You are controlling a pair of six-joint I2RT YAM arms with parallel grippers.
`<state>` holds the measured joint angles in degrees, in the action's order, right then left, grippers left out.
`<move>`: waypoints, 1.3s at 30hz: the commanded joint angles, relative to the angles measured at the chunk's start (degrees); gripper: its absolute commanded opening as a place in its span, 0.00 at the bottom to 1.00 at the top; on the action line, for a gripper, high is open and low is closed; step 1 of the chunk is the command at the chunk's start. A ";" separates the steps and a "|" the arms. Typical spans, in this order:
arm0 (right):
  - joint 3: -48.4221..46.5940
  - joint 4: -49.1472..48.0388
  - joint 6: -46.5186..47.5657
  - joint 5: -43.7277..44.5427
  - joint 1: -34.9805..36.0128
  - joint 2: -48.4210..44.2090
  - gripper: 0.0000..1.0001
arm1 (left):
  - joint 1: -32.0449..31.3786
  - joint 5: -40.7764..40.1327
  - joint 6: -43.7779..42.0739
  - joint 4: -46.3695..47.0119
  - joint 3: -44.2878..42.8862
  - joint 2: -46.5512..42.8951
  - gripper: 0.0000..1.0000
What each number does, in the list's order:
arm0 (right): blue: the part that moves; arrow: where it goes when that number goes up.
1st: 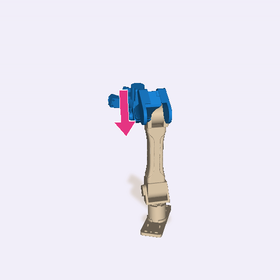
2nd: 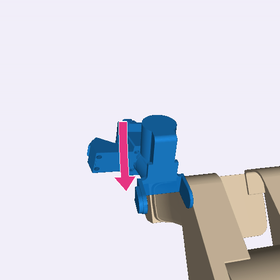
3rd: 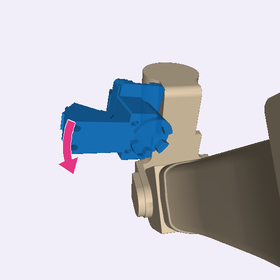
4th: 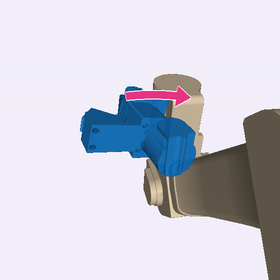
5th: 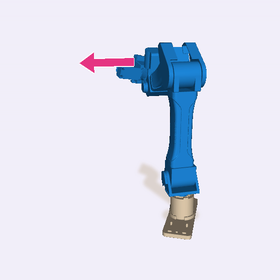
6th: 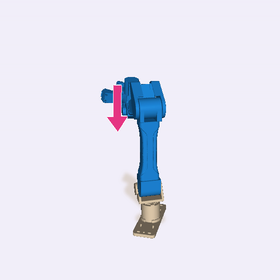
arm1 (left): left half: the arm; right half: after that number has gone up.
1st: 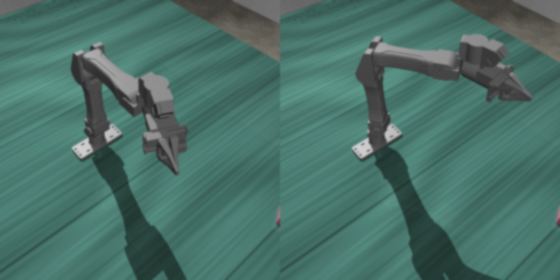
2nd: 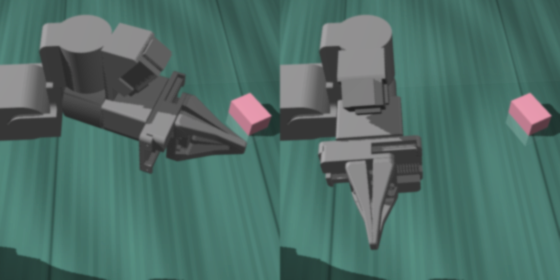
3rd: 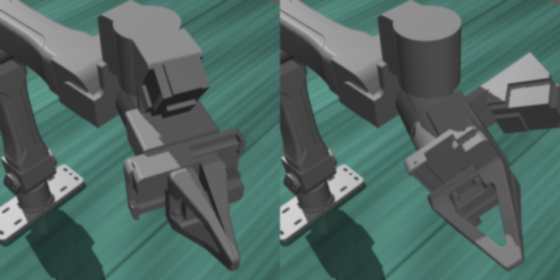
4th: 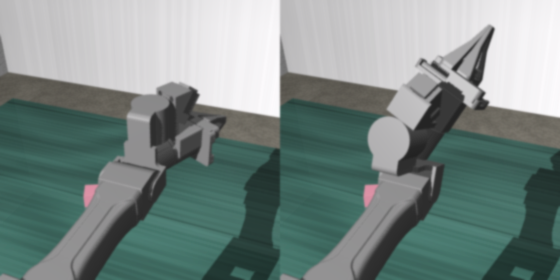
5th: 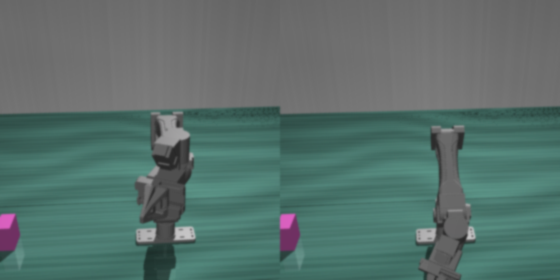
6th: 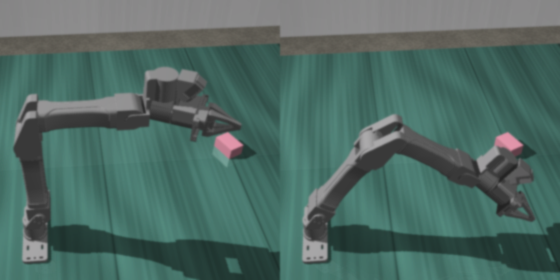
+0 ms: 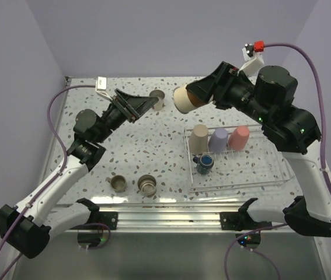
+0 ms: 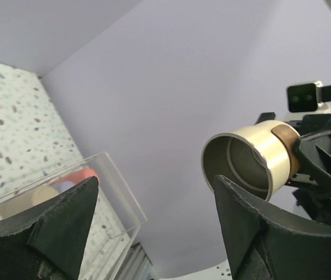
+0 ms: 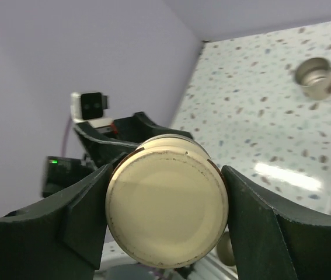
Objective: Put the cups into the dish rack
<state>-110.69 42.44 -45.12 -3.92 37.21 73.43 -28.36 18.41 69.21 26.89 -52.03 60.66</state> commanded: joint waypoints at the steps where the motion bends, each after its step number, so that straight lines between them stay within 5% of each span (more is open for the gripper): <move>1: 0.29 11.08 11.52 13.02 0.05 -3.37 0.00 | 0.41 -5.13 -8.37 -15.53 -0.35 -3.53 0.84; 8: 9.42 22.50 18.92 32.03 -0.47 -7.68 0.00 | 0.41 -13.65 -24.54 -43.19 -5.09 -8.88 0.95; 15: 25.86 23.40 16.40 33.82 -3.28 -13.65 0.00 | 0.41 -27.19 -29.48 -60.09 -5.36 -10.65 0.95; 39: 61.46 7.93 -0.83 35.03 -4.43 -25.00 0.00 | 0.50 -24.22 -35.37 -57.39 -7.12 -2.75 0.93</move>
<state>-51.66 55.59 -41.23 27.59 32.97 48.82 -28.14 -6.98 36.07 -32.40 -56.29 57.45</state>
